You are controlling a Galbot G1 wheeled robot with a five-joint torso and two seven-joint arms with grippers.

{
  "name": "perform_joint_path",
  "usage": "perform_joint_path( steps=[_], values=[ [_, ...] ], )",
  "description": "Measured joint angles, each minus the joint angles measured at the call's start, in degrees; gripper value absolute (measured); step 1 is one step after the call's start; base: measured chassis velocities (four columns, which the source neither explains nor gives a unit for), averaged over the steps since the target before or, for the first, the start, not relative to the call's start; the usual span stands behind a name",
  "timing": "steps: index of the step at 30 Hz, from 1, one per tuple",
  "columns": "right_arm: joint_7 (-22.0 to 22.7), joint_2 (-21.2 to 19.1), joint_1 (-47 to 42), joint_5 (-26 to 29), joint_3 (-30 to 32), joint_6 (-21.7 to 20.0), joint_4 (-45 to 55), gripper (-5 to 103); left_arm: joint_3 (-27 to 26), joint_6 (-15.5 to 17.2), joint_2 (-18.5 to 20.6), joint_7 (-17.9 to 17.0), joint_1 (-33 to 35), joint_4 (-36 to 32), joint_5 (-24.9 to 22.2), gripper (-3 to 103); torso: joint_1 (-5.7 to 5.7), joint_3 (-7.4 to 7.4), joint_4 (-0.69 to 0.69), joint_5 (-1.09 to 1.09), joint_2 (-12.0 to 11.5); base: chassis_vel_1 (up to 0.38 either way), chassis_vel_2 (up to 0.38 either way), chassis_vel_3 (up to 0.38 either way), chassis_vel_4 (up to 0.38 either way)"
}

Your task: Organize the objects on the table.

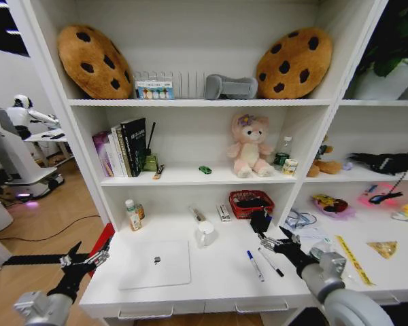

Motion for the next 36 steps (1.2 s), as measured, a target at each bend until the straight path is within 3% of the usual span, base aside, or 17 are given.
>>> perform_joint_path(
  steps=[6,15,18,19,22,25,36],
  values=[
    [4.12,-1.16,2.62,5.28,-4.21,-6.63,-1.58,100,1.69,1.24,-1.56,-0.88,-2.10,-0.02,2.53,100,0.00,0.00,0.00,0.01,0.00,0.000,0.000,0.000,0.000],
    [10.97,-4.89,9.47,12.66,-6.89,-16.16,-4.80,100,1.41,0.33,-3.51,-0.41,-0.84,0.82,4.53,100,0.01,0.01,0.01,0.02,-0.01,0.000,0.000,0.000,0.000],
    [16.80,-6.97,13.26,19.68,-8.41,-20.77,-4.73,100,0.69,-0.18,-3.98,-0.15,-0.07,0.77,4.47,100,0.00,0.00,0.00,0.02,0.00,0.000,0.000,0.000,0.000],
    [16.80,-6.97,13.26,19.68,-8.41,-20.77,-4.73,100,0.69,-0.18,-3.98,-0.15,-0.07,0.77,4.47,100,0.00,0.00,0.00,0.02,0.00,0.000,0.000,0.000,0.000],
    [21.67,-9.35,18.06,27.27,-10.96,-21.11,-6.01,100,0.70,-0.24,-4.08,-0.15,-0.10,0.15,4.98,100,0.01,0.01,0.00,0.01,-0.01,0.000,0.000,0.000,0.000],
    [23.72,-10.80,20.55,31.83,-12.42,-21.11,-7.30,100,0.85,-0.10,-4.29,-0.24,-0.17,-0.18,5.56,100,0.01,0.01,0.01,0.02,-0.01,0.000,0.000,0.000,0.000],
    [23.79,-12.40,22.43,32.90,-15.74,-21.55,-12.47,100,1.22,0.48,-5.62,-0.87,0.15,-1.38,6.87,100,0.01,0.01,0.00,0.01,-0.01,0.000,0.000,0.000,0.000]
  ],
)
